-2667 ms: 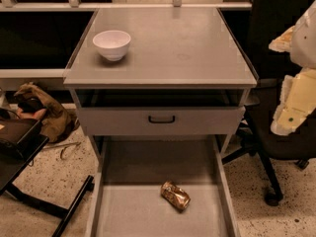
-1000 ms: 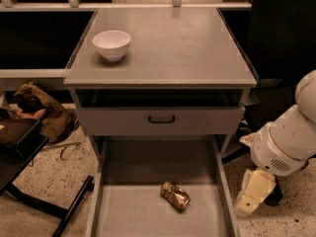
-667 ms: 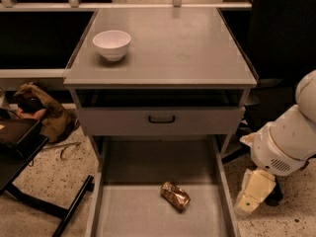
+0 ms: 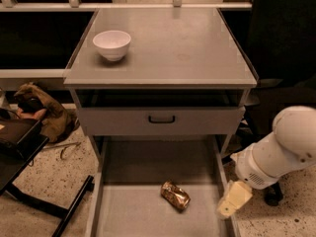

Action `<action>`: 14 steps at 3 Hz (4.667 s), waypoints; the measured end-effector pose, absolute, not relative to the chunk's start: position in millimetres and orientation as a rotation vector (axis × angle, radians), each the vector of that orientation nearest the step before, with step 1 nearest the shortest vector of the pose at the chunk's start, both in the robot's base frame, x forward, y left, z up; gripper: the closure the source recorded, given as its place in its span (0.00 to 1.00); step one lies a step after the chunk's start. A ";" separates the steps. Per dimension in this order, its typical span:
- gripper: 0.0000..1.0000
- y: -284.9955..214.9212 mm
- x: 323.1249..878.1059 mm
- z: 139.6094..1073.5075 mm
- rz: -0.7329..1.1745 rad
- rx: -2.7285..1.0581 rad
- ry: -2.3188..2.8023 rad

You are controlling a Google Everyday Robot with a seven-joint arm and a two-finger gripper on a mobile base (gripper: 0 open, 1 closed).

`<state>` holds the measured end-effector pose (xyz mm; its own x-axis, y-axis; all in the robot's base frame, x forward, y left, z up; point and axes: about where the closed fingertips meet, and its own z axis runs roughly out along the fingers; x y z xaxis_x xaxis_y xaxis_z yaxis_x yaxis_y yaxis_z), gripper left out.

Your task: Pick orange can from middle drawer and place on counter

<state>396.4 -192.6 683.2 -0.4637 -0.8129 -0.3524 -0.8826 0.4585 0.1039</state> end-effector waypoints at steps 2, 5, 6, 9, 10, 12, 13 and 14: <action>0.00 -170.0 439.1 628.1 0.395 -1.309 2.406; 0.00 -152.5 430.8 573.1 0.454 -1.276 2.393; 0.00 -138.3 431.4 540.3 0.474 -1.219 2.395; 0.00 -94.1 432.7 496.6 0.579 -1.199 2.356; 0.00 -60.4 435.6 480.8 0.656 -1.178 2.321; 0.00 -10.3 445.4 456.4 0.739 -1.174 2.269; 0.00 -9.7 469.9 441.5 0.722 -1.108 2.270; 0.00 -9.7 498.5 422.5 0.702 -1.048 2.275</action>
Offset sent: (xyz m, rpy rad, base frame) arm 0.0173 0.0194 -0.0469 0.0518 -0.0070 -0.0460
